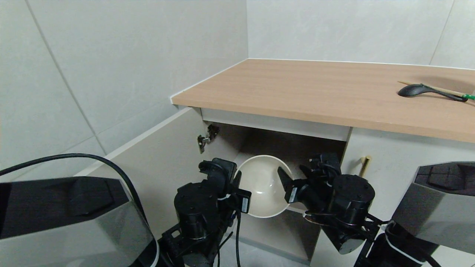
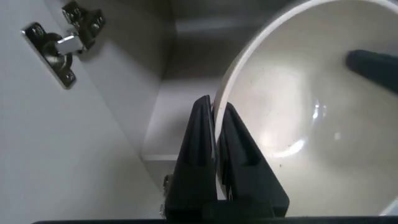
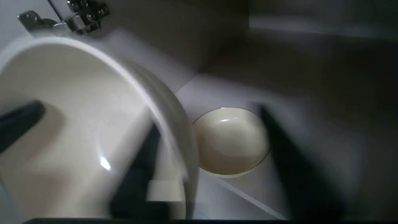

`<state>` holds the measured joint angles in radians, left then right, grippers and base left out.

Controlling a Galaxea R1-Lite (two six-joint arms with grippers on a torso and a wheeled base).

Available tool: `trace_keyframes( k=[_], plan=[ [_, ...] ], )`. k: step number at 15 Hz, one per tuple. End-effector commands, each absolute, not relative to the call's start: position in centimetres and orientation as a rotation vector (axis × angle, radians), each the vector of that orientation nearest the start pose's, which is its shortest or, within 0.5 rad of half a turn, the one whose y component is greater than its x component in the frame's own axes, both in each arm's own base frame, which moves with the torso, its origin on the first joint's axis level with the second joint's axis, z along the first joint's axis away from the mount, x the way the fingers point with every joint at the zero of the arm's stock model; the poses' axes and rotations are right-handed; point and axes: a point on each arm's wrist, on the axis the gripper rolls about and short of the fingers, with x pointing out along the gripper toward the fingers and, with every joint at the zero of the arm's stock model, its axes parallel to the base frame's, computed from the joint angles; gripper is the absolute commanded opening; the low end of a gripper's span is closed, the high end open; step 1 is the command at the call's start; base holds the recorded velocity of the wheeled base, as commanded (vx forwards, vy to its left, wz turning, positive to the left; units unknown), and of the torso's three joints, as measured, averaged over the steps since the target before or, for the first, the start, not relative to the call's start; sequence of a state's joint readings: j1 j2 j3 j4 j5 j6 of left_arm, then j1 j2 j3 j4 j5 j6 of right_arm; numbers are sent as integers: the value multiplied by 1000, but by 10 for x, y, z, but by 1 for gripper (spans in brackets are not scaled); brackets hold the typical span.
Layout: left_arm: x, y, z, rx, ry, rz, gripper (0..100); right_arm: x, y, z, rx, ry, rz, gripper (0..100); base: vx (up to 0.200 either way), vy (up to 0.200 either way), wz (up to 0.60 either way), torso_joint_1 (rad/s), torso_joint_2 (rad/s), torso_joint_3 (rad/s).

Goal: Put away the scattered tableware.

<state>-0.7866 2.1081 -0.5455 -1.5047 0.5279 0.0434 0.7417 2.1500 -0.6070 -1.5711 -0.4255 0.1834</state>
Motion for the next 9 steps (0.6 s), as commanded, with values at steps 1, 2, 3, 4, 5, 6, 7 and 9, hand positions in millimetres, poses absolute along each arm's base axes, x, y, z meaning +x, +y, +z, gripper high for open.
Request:
trace_keyframes(
  k=[1, 2, 3, 4, 5, 6, 7, 9],
  plan=[
    [241, -225, 78, 77, 38, -259, 0, 261, 227, 79, 194, 13, 320, 100, 0, 0, 0, 0, 0, 0],
    [241, -225, 78, 77, 40, -259, 0, 259, 227, 78, 189, 17, 322, 100, 0, 0, 0, 0, 0, 0],
    [240, -225, 78, 77, 38, -260, 0, 255, 227, 77, 182, 26, 328, 100, 0, 0, 0, 0, 0, 0],
    [241, -225, 79, 75, 36, -259, 0, 251, 225, 77, 178, 33, 332, 100, 0, 0, 0, 0, 0, 0],
    [241, -225, 81, 71, 31, -258, 0, 247, 223, 79, 175, 37, 336, 100, 0, 0, 0, 0, 0, 0],
    [240, -224, 85, 62, 20, -258, 0, 243, 220, 81, 172, 42, 337, 100, 0, 0, 0, 0, 0, 0],
    [240, -222, 89, 56, 12, -255, 0, 238, 216, 80, 163, 55, 337, 100, 0, 0, 0, 0, 0, 0],
    [243, -215, 95, 47, -1, -232, 0, 223, 204, 74, 129, 105, 337, 100, 0, 0, 0, 0, 0, 0]
  ],
)
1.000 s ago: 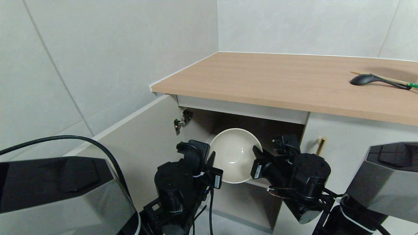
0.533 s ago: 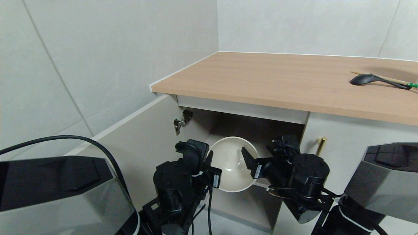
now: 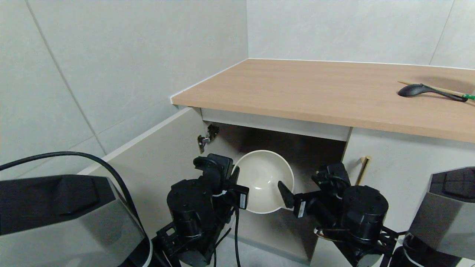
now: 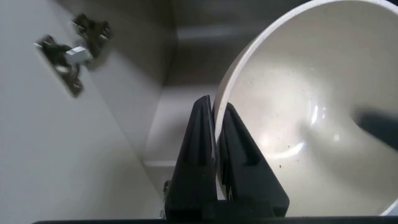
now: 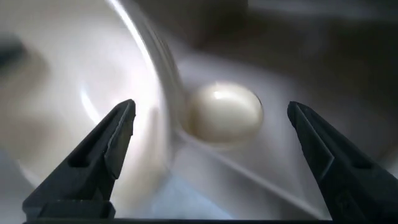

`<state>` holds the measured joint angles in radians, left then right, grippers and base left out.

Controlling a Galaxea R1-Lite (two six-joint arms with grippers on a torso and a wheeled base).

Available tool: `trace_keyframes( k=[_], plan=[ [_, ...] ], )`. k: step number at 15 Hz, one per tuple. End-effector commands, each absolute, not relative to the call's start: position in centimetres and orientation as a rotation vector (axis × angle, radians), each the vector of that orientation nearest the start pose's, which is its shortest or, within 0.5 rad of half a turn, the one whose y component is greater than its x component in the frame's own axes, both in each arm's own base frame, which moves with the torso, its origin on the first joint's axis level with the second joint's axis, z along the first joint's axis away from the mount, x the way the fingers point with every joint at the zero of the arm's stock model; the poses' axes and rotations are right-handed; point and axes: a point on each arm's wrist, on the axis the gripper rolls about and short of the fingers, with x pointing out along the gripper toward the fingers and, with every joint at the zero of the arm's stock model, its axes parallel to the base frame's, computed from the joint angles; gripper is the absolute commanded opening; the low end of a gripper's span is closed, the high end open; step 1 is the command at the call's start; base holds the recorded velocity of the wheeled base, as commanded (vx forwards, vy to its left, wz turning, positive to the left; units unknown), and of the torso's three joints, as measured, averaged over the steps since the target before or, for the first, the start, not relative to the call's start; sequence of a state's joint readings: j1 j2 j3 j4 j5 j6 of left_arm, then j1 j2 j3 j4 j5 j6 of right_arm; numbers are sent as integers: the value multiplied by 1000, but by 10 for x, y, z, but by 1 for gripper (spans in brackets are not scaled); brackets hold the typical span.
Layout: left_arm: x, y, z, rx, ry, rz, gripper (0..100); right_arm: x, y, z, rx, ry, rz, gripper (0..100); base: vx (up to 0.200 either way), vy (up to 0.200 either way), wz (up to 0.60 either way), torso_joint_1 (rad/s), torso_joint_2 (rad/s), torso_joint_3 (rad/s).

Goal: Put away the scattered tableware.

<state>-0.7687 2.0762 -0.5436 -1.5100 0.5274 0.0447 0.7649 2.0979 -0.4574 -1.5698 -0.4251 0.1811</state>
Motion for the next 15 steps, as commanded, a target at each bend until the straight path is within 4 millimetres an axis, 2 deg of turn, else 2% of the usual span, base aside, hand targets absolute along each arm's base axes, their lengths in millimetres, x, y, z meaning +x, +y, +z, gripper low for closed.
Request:
trace_keyframes(
  k=[1, 2, 5, 8, 10, 15],
  plan=[
    [244, -212, 95, 49, 1, -224, 0, 211, 199, 72, 109, 134, 351, 100, 0, 0, 0, 0, 0, 0],
    [243, -211, 94, 53, 6, -223, 0, 202, 196, 70, 92, 156, 364, 100, 0, 0, 0, 0, 0, 0],
    [238, -212, 93, 55, 16, -235, 0, 150, 186, 77, 49, 197, 490, 100, 0, 0, 0, 0, 0, 0],
    [233, -215, 92, 20, 26, -250, 0, 112, 159, 93, 15, 170, 570, 100, 0, 0, 0, 0, 0, 0],
    [231, -215, 91, 23, 32, -258, 0, 106, 150, 113, 56, 81, 582, 100, 0, 0, 0, 0, 0, 0],
    [235, -217, 81, 35, 55, -273, 0, 99, 129, 142, 139, -58, 549, 100, 0, 0, 0, 0, 0, 0]
  ],
)
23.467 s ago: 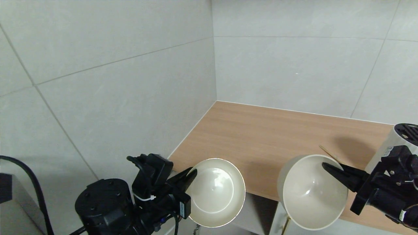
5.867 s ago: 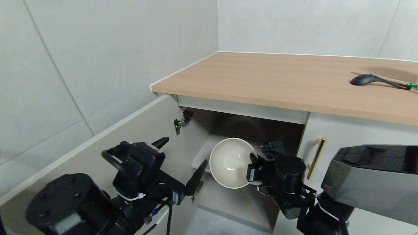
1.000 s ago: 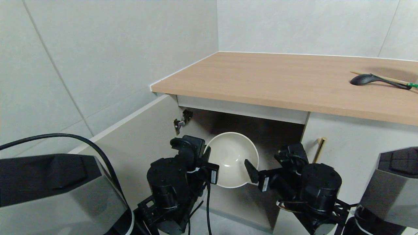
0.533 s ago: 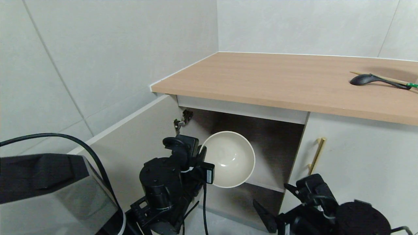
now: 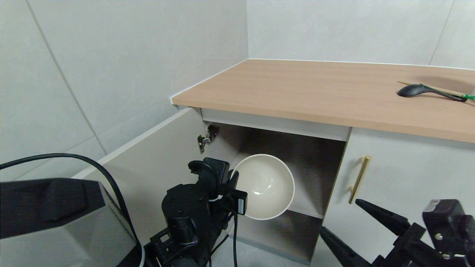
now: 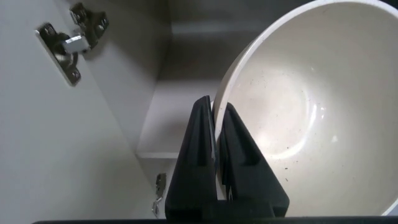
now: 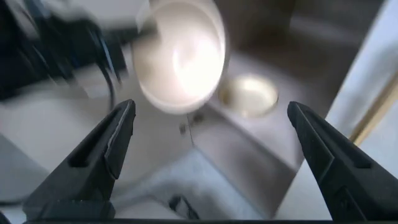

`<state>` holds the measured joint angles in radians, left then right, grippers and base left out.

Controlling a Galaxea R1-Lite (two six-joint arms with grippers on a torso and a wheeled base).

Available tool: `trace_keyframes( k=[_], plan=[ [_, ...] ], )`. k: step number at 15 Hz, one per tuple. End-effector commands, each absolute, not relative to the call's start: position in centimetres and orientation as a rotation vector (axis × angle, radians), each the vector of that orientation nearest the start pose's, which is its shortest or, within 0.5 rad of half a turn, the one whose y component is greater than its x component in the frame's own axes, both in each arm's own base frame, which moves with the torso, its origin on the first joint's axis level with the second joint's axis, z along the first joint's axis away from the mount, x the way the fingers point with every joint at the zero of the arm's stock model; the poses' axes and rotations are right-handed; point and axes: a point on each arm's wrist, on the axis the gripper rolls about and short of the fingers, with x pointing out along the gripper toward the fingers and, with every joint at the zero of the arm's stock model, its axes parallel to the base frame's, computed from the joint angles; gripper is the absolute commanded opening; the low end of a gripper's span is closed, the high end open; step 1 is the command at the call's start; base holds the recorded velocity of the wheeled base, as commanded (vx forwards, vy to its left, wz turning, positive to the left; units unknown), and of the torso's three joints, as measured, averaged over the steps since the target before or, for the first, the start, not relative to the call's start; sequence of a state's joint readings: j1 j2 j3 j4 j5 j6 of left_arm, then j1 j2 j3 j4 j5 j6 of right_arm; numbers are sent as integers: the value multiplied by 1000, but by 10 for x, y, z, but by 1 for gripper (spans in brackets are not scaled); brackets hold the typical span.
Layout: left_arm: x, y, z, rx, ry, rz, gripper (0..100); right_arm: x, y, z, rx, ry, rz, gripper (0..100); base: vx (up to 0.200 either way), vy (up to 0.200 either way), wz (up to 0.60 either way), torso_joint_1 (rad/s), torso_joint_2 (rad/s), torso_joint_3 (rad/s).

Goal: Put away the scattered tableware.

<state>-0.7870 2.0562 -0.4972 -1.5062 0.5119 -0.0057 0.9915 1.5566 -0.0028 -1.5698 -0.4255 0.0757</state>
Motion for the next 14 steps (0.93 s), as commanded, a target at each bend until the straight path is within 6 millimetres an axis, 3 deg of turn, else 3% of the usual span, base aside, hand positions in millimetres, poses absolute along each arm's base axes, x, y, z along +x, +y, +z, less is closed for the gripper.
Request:
trace_keyframes(
  k=[1, 4, 8, 11, 12, 13, 14],
  plan=[
    [237, -220, 73, 35, 60, -302, 0, 98, 119, 152, 176, -106, 519, 100, 0, 0, 0, 0, 0, 0],
    [241, -227, 60, 41, 65, -333, 0, 87, 94, 169, 230, -192, 477, 100, 0, 0, 0, 0, 0, 0],
    [241, -227, 62, 42, 56, -333, 0, 83, 77, 152, 126, -32, 385, 100, 0, 0, 0, 0, 0, 0],
    [242, -228, 64, 37, 50, -331, 0, 84, 74, 150, 107, -21, 368, 100, 0, 0, 0, 0, 0, 0],
    [242, -228, 64, 37, 50, -337, 0, 78, 68, 150, 40, -24, 407, 100, 0, 0, 0, 0, 0, 0],
    [242, -228, 64, 33, 49, -343, 0, 58, 53, 144, -86, -20, 592, 100, 0, 0, 0, 0, 0, 0],
    [242, -227, 68, 24, 41, -339, 0, 38, 37, 138, -81, -30, 717, 100, 0, 0, 0, 0, 0, 0]
  ],
)
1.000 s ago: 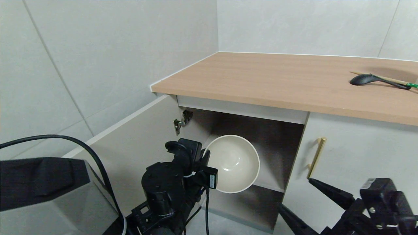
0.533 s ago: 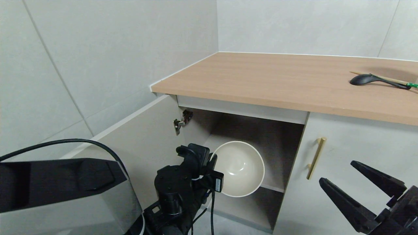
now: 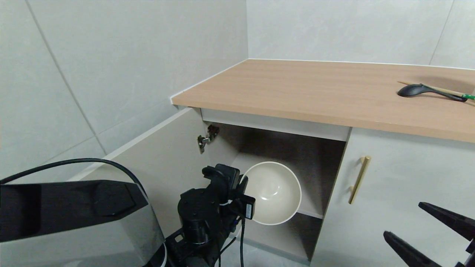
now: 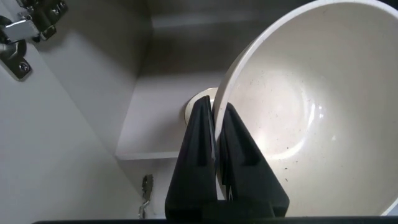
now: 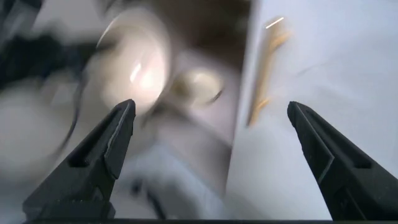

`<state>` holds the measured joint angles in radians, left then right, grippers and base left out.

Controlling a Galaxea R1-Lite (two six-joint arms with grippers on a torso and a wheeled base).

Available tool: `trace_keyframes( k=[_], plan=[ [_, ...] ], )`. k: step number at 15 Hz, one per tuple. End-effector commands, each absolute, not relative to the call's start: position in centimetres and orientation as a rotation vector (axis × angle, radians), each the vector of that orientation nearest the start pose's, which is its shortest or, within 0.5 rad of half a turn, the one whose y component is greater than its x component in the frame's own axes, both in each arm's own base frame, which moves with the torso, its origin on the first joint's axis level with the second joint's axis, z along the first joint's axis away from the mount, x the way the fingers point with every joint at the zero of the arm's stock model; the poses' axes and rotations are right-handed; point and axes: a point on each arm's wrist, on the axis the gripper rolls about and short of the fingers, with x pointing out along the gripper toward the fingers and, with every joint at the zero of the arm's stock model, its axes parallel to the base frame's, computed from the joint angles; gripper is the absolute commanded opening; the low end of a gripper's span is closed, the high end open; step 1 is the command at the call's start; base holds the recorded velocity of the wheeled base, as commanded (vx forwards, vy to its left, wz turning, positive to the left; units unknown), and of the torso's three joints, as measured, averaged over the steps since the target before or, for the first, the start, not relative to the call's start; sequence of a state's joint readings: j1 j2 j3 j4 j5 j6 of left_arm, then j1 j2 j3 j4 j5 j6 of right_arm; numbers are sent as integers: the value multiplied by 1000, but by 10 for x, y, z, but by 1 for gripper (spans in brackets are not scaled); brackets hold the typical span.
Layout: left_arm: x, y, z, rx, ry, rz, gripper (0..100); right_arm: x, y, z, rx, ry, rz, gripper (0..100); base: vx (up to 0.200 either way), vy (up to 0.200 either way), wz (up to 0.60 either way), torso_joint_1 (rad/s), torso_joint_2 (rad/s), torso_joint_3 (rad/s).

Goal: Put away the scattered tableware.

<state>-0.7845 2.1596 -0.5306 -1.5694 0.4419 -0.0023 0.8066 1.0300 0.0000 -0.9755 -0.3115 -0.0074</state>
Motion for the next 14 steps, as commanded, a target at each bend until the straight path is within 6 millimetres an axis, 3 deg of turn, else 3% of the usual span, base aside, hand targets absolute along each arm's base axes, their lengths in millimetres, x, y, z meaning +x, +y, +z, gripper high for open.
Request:
trace_keyframes(
  k=[1, 2, 3, 4, 6, 7, 8, 9, 12, 14],
  plan=[
    [243, -226, 69, 20, 38, -336, 0, 34, 32, 136, -72, -38, 732, 100, 0, 0, 0, 0, 0, 0],
    [246, -218, 78, 8, 14, -316, 0, 15, 9, 137, 64, -108, 558, 100, 0, 0, 0, 0, 0, 0],
    [247, -217, 80, 7, 10, -313, 0, 12, 7, 138, 91, -111, 510, 100, 0, 0, 0, 0, 0, 0],
    [250, -214, 82, 3, 5, -311, 0, 7, 1, 147, 104, -101, 343, 100, 0, 0, 0, 0, 0, 0],
    [256, -211, 80, 2, 5, -295, 0, 4, 0, 170, 69, -86, 246, 100, 0, 0, 0, 0, 0, 0],
    [260, -210, 81, -6, -2, -284, 0, 1, -2, 185, 48, -74, 118, 100, 0, 0, 0, 0, 0, 0],
    [264, -208, 80, -8, -2, -276, 0, -3, -4, 184, 2, -70, -22, 100, 0, 0, 0, 0, 0, 0],
    [274, -205, 76, -8, -2, -256, 0, -11, -4, 172, -39, -90, -73, 100, 0, 0, 0, 0, 0, 0],
    [282, -209, 67, -27, 10, -250, 0, -27, -3, 103, -120, 17, -179, 100, 0, 0, 0, 0, 0, 0],
    [277, -220, 57, -37, 37, -283, 0, -24, -3, 86, -88, 83, -181, 100, 0, 0, 0, 0, 0, 0]
  ],
)
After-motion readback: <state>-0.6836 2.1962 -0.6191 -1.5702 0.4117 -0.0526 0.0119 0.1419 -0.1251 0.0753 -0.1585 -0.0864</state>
